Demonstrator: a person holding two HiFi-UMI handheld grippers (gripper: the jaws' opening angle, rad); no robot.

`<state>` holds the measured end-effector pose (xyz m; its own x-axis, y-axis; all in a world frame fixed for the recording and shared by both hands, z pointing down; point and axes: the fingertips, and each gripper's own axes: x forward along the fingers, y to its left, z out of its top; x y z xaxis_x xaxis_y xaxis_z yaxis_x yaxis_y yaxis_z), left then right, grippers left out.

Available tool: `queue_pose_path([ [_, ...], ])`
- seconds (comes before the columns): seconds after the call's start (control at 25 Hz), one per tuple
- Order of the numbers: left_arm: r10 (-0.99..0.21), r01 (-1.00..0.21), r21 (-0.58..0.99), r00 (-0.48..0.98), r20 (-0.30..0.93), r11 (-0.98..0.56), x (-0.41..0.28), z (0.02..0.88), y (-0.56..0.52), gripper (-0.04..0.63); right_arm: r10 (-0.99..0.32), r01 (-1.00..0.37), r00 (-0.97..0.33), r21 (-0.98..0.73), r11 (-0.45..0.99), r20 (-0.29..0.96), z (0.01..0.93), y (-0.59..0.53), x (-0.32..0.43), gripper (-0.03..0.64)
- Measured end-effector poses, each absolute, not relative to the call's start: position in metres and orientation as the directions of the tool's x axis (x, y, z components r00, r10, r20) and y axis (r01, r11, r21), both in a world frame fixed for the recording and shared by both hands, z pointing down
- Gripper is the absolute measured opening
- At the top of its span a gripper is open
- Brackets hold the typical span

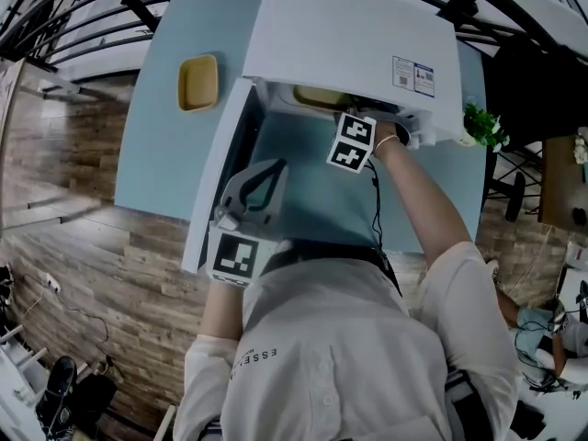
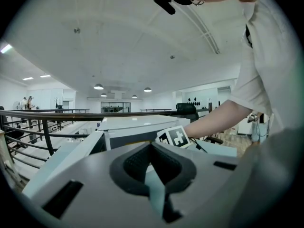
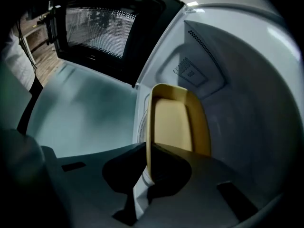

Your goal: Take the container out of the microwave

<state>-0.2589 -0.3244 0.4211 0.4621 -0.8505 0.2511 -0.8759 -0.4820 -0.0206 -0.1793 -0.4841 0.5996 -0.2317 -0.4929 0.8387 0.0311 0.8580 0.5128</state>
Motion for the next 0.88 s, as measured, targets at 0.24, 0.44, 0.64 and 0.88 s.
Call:
queue_pose_path([
  [0.24, -0.838, -0.849, -0.078, 0.494, 0.234, -0.523, -0.255, 0.416, -0.315, 0.002, -0.468, -0.041, -0.277, 0.476, 0.878, 0.839, 0.588, -0.461, -0.178, 0.026],
  [0.44, -0.827, -0.837, -0.077, 0.515, 0.224, -0.542, -0.25, 0.412, -0.299, 0.002, -0.453, -0.054, -0.277, 0.457, 0.888, 0.847, 0.584, -0.429, -0.169, 0.026],
  [0.64, -0.81, -0.816, -0.087, 0.545, 0.217, -0.572, -0.247, 0.41, -0.276, 0.002, -0.446, -0.088, -0.276, 0.44, 0.894, 0.851, 0.578, -0.389, -0.16, 0.026],
  [0.88, -0.797, -0.81, -0.044, 0.563, 0.22, -0.585, -0.247, 0.407, -0.244, 0.002, -0.462, -0.135, -0.282, 0.441, 0.887, 0.841, 0.565, -0.334, -0.153, 0.026],
])
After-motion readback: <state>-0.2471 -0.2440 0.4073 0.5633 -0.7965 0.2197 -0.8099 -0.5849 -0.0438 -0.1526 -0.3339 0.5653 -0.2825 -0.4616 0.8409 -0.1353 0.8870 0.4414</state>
